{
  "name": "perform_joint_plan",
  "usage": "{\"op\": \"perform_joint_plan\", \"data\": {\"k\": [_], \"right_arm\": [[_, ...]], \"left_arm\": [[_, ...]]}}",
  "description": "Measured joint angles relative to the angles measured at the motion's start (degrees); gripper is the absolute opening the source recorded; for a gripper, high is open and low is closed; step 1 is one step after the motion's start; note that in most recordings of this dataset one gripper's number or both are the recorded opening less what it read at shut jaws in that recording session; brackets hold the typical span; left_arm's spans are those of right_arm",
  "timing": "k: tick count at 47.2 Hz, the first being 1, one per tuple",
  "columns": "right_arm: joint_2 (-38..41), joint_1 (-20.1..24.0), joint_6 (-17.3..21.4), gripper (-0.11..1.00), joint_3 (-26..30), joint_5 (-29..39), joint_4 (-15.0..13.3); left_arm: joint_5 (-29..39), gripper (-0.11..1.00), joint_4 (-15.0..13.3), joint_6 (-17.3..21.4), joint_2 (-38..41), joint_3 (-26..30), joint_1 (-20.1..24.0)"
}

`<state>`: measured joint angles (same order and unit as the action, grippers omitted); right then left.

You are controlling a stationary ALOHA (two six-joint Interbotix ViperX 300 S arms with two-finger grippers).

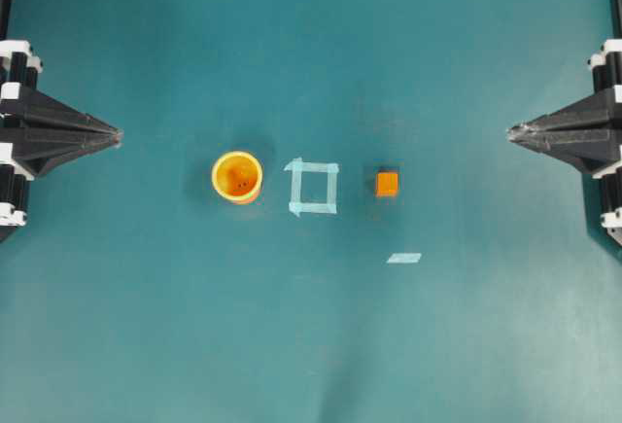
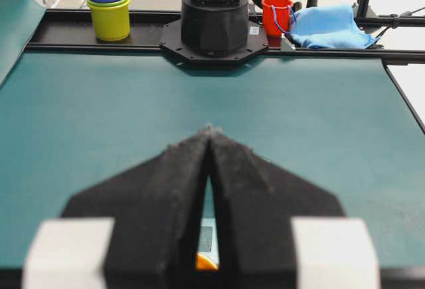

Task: Move the block to the right with right arm.

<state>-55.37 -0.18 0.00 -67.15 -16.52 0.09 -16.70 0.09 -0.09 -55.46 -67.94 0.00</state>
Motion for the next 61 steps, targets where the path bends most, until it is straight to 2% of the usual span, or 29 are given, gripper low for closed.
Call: {"op": "perform_joint_plan", "data": {"k": [3, 9, 34, 37, 42, 47, 50, 61], "right_arm": [[0.2, 0.0, 0.4, 0.0, 0.0, 0.2, 0.0], [0.9, 0.0, 0.5, 0.0, 0.4, 2.5, 0.0], [3.8, -0.1, 0.6, 0.01, 1.8, 4.7, 0.1], [5.0, -0.3, 0.5, 0.08, 2.2, 4.7, 0.1], [7.9, -0.8, 0.6, 0.31, 3.1, 4.7, 0.3], [11.4, -1.7, 0.6, 0.49, 4.4, 4.7, 0.6], [13.9, -2.3, 0.6, 0.53, 5.2, 4.7, 0.7], [23.8, -3.4, 0.6, 0.53, 7.5, 4.8, 0.8]], "left_arm": [[1.8, 0.03, 0.1, 0.4, 0.0, 0.3, 0.0], [4.4, -0.01, 0.4, 0.5, 0.1, 1.0, -0.1], [4.7, -0.01, 0.4, -0.4, 0.1, 1.1, 0.0], [4.8, -0.01, 0.4, -0.4, 0.1, 1.1, 0.0], [5.0, -0.01, 0.4, -0.4, 0.1, 1.1, 0.0], [5.0, -0.01, 0.4, -0.4, 0.1, 1.1, 0.0], [5.0, -0.01, 0.4, -0.5, 0.1, 1.1, 0.0], [5.0, -0.01, 0.4, -0.6, 0.1, 1.1, 0.0]]}}
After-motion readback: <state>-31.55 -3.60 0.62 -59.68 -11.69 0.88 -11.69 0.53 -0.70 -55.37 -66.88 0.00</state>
